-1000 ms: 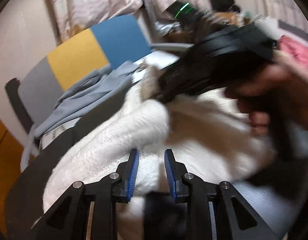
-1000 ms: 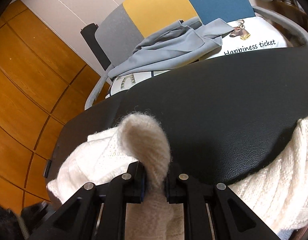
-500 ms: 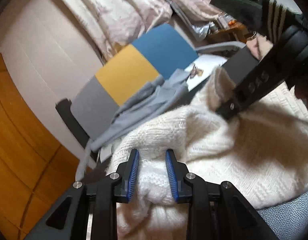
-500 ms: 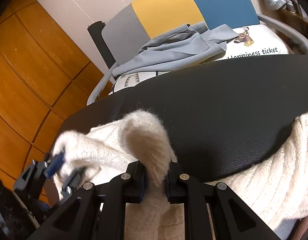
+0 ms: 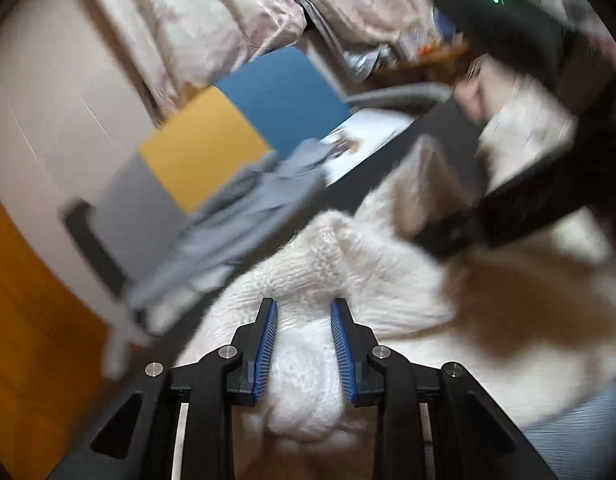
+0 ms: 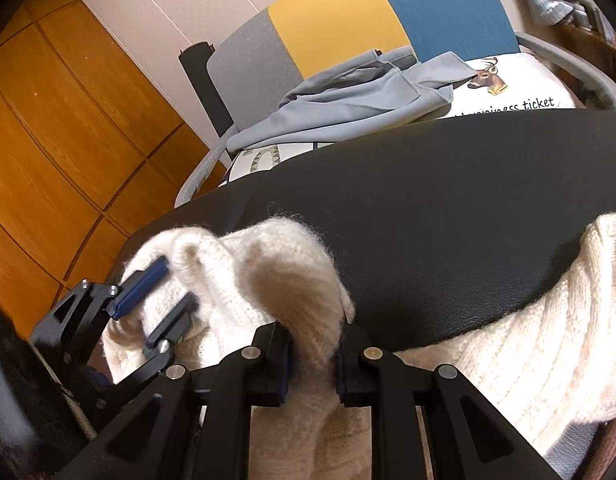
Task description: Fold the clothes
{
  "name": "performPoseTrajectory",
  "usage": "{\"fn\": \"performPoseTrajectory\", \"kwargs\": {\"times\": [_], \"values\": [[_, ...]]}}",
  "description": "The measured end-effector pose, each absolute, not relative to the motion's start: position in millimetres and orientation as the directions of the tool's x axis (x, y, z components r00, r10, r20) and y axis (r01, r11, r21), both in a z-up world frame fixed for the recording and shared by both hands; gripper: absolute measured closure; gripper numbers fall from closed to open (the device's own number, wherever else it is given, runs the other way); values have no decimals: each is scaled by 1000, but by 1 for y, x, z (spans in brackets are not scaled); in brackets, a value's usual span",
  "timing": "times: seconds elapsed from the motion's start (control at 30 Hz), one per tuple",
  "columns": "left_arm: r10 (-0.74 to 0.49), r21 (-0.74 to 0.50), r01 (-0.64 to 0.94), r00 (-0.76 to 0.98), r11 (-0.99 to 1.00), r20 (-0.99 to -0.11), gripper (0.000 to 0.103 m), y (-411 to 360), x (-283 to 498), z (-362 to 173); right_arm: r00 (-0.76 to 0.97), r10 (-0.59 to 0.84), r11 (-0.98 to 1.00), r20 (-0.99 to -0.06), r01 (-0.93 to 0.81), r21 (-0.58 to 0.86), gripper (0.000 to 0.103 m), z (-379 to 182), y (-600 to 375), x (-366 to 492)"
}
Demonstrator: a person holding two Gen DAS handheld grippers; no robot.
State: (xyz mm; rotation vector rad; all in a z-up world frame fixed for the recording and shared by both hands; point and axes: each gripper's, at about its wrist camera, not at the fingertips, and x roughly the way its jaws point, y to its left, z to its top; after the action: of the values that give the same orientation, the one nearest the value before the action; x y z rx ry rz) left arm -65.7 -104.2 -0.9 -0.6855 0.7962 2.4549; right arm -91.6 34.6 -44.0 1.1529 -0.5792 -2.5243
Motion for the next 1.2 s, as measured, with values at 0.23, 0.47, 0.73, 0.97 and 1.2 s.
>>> {"fn": "performPoseTrajectory", "kwargs": {"times": [0.23, 0.47, 0.73, 0.97, 1.2], "values": [[458, 155, -735, -557, -660, -692, 74, -115, -48, 8, -632, -426, -875, -647, 106, 473, 83, -46, 34, -93], [271, 374, -583, -735, -722, -622, 72, -90, -54, 3, -636, -418, -880, -649, 106, 463, 83, -43, 32, -89], [113, 418, -479, -751, -772, -651, 72, -95, -99, -9, -648, -400, -902, -648, 150, 406, 80, -34, 19, -80], [269, 150, -550, -605, -822, -749, 73, -136, -120, 6, -661, -382, -911, -646, 150, 385, 47, -25, 22, -58], [304, 107, -609, -532, -785, -790, 73, -132, -123, 6, -625, -305, -952, -718, 169, 257, 55, -34, 5, -47]]}}
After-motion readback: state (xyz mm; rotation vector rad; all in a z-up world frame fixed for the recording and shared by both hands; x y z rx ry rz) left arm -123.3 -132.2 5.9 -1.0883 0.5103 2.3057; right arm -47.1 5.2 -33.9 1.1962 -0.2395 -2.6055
